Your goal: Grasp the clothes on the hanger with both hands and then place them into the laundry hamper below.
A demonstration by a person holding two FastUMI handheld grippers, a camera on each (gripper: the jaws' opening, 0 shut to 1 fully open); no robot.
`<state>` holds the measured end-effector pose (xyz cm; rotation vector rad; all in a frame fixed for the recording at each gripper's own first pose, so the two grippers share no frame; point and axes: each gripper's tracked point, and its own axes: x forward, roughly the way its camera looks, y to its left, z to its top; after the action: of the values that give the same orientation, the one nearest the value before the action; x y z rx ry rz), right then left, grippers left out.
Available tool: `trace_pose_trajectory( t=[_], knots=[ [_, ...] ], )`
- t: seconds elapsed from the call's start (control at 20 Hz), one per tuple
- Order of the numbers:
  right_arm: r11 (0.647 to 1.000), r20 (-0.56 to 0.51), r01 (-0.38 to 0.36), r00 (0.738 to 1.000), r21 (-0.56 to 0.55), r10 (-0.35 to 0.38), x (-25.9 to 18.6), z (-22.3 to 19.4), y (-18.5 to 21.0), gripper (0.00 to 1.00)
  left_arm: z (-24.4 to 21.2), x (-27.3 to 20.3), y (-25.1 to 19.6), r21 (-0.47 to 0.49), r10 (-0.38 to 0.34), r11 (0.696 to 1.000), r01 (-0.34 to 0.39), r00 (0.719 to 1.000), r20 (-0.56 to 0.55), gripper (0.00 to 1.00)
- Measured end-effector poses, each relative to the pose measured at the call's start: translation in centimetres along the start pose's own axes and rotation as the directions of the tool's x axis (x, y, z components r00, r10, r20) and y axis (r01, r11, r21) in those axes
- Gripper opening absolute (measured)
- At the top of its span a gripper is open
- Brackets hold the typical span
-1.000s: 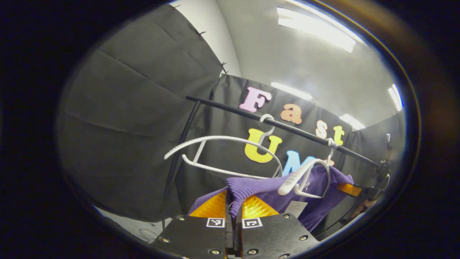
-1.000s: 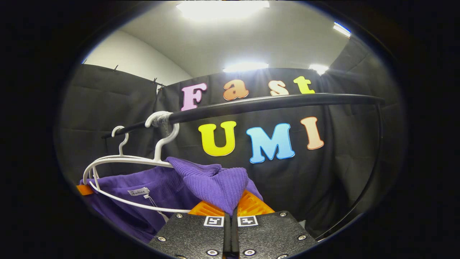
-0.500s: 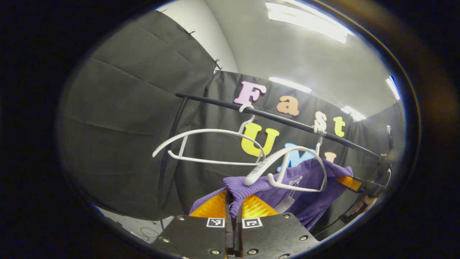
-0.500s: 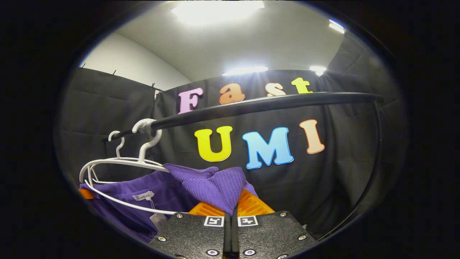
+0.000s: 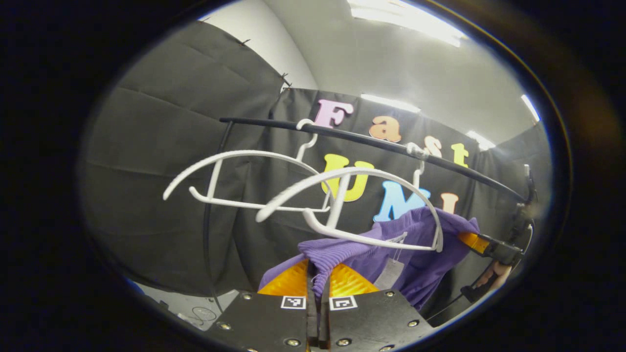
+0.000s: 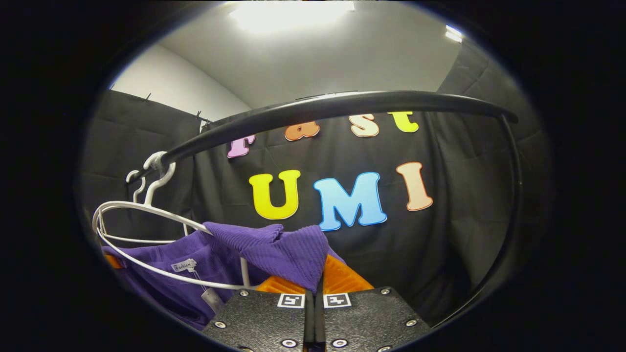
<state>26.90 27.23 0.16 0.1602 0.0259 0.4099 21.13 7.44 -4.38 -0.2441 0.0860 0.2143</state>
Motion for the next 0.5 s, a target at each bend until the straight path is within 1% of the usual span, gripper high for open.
trace_pose_trajectory(
  t=[0.15,0.2,0.25,0.3,0.4,0.45,0.5],
  knots=[
    [0.998,0.003,0.041,0.999,-0.038,-0.041,0.5,-0.5,-2.8,0.00,-0.4,0.3,-2.2,0.012,-0.008,1.000,0.008,1.000,-0.007,0.02],
    [0.997,-0.003,0.057,0.998,-0.051,-0.057,0.7,-0.8,-3.9,0.00,-0.7,0.4,-3.0,0.015,-0.012,1.000,0.012,1.000,-0.011,0.09],
    [0.996,-0.006,0.066,0.998,-0.053,-0.066,0.6,-1.0,-4.9,0.00,-1.1,0.4,-3.7,0.020,-0.016,1.000,0.017,1.000,-0.017,0.09],
    [0.996,-0.010,0.071,0.997,-0.052,-0.071,0.6,-1.3,-5.5,0.00,-1.4,0.6,-4.5,0.028,-0.020,0.999,0.020,1.000,-0.023,0.02],
    [0.995,-0.023,0.083,0.996,-0.060,-0.085,0.6,-2.0,-7.3,0.00,-2.1,0.7,-6.2,0.039,-0.027,0.999,0.029,0.999,-0.036,0.02],
    [0.994,-0.031,0.089,0.995,-0.057,-0.091,0.6,-2.4,-8.1,0.00,-2.6,0.9,-7.0,0.040,-0.033,0.999,0.035,0.999,-0.043,0.09],
    [0.995,-0.041,0.091,0.995,-0.048,-0.093,0.5,-2.8,-8.7,0.00,-2.9,1.2,-7.8,0.043,-0.038,0.998,0.040,0.998,-0.050,0.09]
  ],
)
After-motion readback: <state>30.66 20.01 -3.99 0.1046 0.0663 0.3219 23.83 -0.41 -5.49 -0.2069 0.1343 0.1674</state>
